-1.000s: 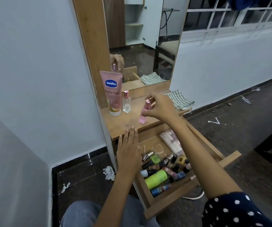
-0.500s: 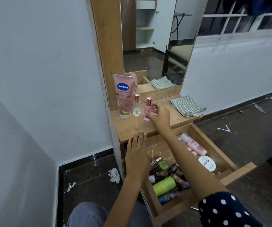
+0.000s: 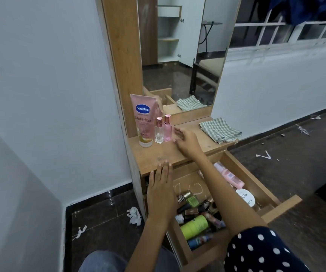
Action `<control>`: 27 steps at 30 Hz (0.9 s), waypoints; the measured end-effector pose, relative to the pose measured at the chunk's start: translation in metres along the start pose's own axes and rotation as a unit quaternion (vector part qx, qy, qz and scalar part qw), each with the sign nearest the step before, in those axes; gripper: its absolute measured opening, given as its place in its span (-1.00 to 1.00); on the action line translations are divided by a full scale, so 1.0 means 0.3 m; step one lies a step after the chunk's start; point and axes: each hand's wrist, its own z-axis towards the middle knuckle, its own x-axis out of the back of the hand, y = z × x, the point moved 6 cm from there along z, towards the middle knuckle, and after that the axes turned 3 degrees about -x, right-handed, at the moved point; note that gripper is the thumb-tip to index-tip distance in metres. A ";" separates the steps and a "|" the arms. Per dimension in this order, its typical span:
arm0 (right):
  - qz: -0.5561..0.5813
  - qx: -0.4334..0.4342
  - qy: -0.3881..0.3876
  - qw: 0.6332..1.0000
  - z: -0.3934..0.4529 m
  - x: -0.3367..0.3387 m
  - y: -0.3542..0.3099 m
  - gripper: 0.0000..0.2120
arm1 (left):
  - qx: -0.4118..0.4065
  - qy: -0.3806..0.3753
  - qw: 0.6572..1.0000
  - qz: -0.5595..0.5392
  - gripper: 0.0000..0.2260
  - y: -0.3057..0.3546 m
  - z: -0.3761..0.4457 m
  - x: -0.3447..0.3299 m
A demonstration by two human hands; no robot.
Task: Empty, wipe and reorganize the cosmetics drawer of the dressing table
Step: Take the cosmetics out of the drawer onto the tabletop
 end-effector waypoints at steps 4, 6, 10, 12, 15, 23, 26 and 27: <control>0.004 0.010 0.093 0.996 -0.146 0.171 0.061 -0.69 | -0.007 0.013 1.000 -0.017 -0.42 -0.002 -0.005 0.001; -0.049 -0.009 0.094 0.994 -0.233 0.257 0.126 -0.77 | -0.015 0.018 0.999 -0.024 -0.45 -0.002 -0.008 0.004; -0.232 -0.098 0.126 0.959 -0.353 0.385 0.279 -0.84 | -0.020 0.009 1.000 -0.014 -0.45 -0.003 -0.011 0.013; -0.298 -0.147 0.103 0.938 -0.380 0.389 0.339 -0.83 | -0.017 0.007 1.000 -0.012 -0.46 -0.002 -0.010 0.017; -0.364 -0.178 0.037 0.914 -0.389 0.348 0.395 -0.79 | -0.014 -0.006 1.000 -0.003 -0.44 -0.002 -0.009 0.018; -0.413 -0.167 0.030 0.895 -0.355 0.274 0.375 -0.74 | -0.016 -0.016 1.000 0.010 -0.41 0.001 -0.011 0.029; -0.394 -0.180 0.017 0.901 -0.351 0.262 0.369 -0.69 | -0.015 -0.014 1.000 0.009 -0.42 -0.001 -0.009 0.030; -0.370 -0.191 0.010 0.909 -0.351 0.265 0.365 -0.67 | -0.014 -0.013 1.000 0.006 -0.41 -0.001 -0.009 0.031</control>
